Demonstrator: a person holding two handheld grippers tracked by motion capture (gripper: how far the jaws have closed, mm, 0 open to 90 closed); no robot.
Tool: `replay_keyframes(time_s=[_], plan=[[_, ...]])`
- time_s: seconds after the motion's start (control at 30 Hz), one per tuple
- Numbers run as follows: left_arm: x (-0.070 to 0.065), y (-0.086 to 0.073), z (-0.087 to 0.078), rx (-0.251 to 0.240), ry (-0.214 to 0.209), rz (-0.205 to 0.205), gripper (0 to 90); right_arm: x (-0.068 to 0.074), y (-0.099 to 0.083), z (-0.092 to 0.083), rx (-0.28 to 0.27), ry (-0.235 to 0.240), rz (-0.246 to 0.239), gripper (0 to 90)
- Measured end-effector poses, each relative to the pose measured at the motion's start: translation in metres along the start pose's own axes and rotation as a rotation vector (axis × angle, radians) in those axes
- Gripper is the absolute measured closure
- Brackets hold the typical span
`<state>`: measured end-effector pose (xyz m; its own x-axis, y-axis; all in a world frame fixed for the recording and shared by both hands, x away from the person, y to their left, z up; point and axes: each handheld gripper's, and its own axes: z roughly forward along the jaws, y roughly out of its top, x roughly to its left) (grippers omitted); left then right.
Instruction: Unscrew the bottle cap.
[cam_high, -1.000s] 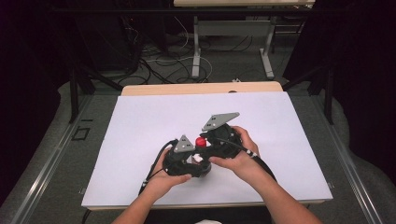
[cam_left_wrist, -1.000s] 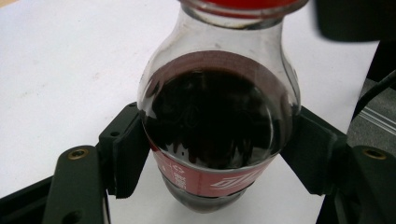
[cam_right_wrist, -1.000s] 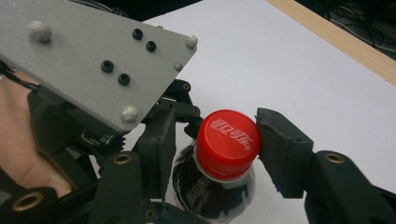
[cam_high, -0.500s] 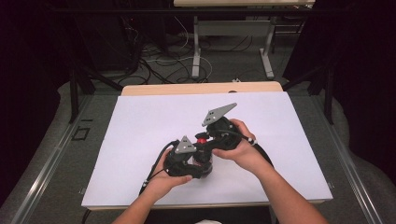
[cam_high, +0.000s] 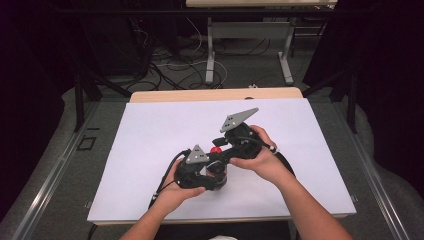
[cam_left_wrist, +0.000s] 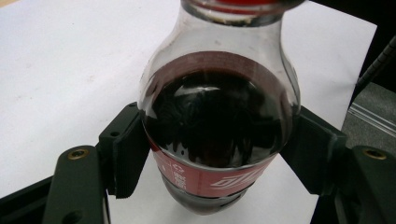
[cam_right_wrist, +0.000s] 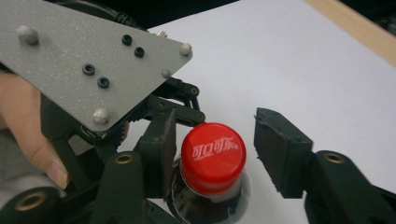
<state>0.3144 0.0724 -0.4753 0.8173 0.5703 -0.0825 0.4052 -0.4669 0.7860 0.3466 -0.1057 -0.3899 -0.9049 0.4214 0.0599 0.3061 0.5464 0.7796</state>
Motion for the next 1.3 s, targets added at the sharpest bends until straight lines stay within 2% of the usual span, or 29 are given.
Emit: replay_keyframes(time_s=[0.13, 0.17, 0.27, 0.33, 0.37, 0.43, 0.6, 0.63, 0.67, 0.73, 0.83, 0.87, 1.07, 1.17, 1.23, 1.3], plan=[[0.003, 0.0, -0.002, 0.0, 0.008, 0.0, 29.9, 0.009, -0.003, -0.005, -0.023, -0.087, 0.037, 46.3], [0.003, 0.0, -0.003, 0.011, 0.007, 0.009, 30.0, 0.012, -0.004, -0.006, -0.025, -0.102, 0.043, 46.7], [0.002, 0.0, -0.001, -0.002, 0.008, -0.011, 29.9, 0.02, -0.007, -0.004, -0.019, -0.136, 0.045, 50.0], [0.002, 0.0, -0.001, 0.004, 0.01, 0.001, 30.0, 0.023, -0.008, -0.002, -0.032, -0.132, 0.043, 50.8], [0.002, 0.001, -0.001, 0.007, 0.012, 0.006, 30.0, 0.023, -0.008, 0.0, -0.031, -0.14, 0.032, 51.2], [0.001, 0.0, -0.001, 0.009, 0.009, 0.01, 30.0, 0.025, -0.008, 0.002, -0.028, -0.153, 0.039, 51.6], [0.0, 0.0, 0.0, 0.001, 0.014, 0.001, 30.0, 0.026, -0.006, 0.007, -0.024, -0.151, 0.035, 54.2], [0.0, 0.0, 0.0, 0.006, 0.012, 0.01, 29.9, 0.023, -0.006, 0.009, -0.036, -0.155, 0.018, 56.3], [0.0, 0.0, 0.0, 0.007, 0.012, 0.01, 30.0, 0.022, -0.005, 0.009, -0.023, -0.145, 0.025, 57.2], [0.0, 0.0, 0.0, 0.008, 0.01, 0.012, 30.0, 0.019, -0.005, 0.011, -0.038, -0.124, 0.045, 58.5], [-0.001, 0.0, 0.0, 0.007, 0.003, 0.005, 30.0, 0.015, -0.003, 0.011, -0.03, -0.104, 0.048, 60.7], [0.0, 0.0, 0.0, 0.015, -0.001, 0.016, 30.0, 0.015, -0.003, 0.011, -0.025, -0.089, 0.056, 60.9], [0.0, 0.001, -0.001, 0.001, -0.008, 0.004, 30.0, 0.004, 0.0, 0.009, -0.004, 0.004, 0.027, 61.2], [-0.001, 0.002, -0.002, -0.001, -0.009, -0.002, 30.0, 0.002, 0.002, 0.007, -0.005, 0.016, 0.015, 61.3], [0.0, 0.002, -0.003, 0.0, -0.01, 0.003, 30.0, 0.001, 0.003, 0.006, 0.005, 0.035, -0.024, 61.3], [-0.001, 0.002, -0.003, -0.003, -0.015, 0.0, 30.0, -0.001, 0.003, 0.006, 0.001, 0.04, -0.031, 61.3]])
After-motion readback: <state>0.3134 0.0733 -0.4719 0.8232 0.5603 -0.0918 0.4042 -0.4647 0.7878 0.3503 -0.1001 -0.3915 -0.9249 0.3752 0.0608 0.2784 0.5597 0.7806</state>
